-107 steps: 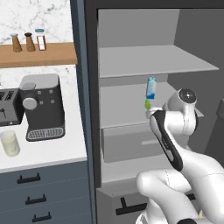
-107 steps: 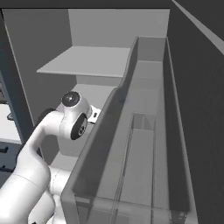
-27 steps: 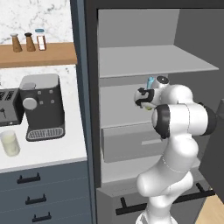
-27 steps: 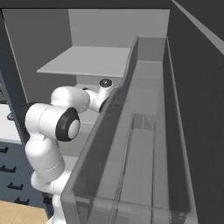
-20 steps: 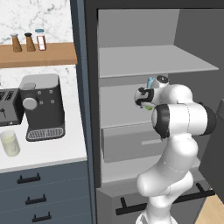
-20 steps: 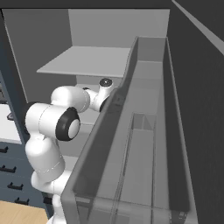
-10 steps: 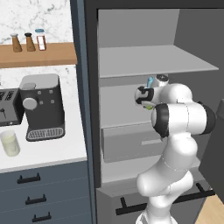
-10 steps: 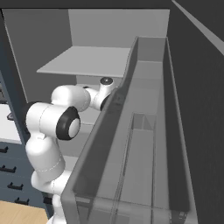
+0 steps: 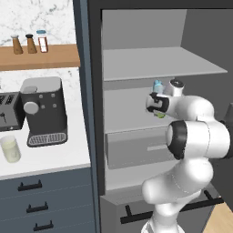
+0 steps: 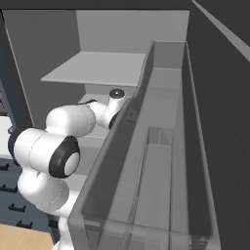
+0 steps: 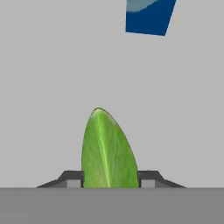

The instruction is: Grab a lemon wedge from the fridge and one ice cube from the ice bowl, and put them in the glass of lemonade.

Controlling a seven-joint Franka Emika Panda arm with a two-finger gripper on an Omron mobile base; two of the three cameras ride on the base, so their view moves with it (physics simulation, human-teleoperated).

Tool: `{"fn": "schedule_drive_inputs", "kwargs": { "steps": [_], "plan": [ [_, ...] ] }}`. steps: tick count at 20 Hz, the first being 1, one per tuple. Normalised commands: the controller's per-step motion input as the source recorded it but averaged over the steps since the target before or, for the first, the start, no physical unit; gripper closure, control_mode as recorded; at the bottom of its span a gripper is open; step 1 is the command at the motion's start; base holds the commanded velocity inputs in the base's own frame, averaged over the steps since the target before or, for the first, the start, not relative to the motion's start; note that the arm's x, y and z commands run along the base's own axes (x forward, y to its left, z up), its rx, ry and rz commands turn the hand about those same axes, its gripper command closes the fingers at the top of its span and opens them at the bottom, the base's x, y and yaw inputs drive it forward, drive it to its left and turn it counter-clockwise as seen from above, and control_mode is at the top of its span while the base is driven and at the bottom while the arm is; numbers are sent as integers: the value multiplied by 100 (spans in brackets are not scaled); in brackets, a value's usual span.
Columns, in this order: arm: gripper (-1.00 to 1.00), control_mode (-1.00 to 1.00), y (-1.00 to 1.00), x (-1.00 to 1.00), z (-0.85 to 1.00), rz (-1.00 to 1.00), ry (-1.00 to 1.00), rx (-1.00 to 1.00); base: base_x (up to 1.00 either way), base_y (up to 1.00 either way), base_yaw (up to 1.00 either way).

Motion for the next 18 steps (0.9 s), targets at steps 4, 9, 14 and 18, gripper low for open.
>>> {"fn": "schedule_drive_inputs", "kwargs": {
  "steps": [4, 9, 14, 18],
  "plan": [
    [100, -100, 0, -100, 9, 0, -9, 0, 0, 0, 0],
    [100, -100, 0, -100, 33, 0, -3, 0, 0, 0, 0],
    [100, -100, 14, -69, 96, 0, 0, 0, 0, 0, 0],
    [100, -100, 24, -87, 100, 0, 6, 1, 0, 0, 0]
  ]
}}
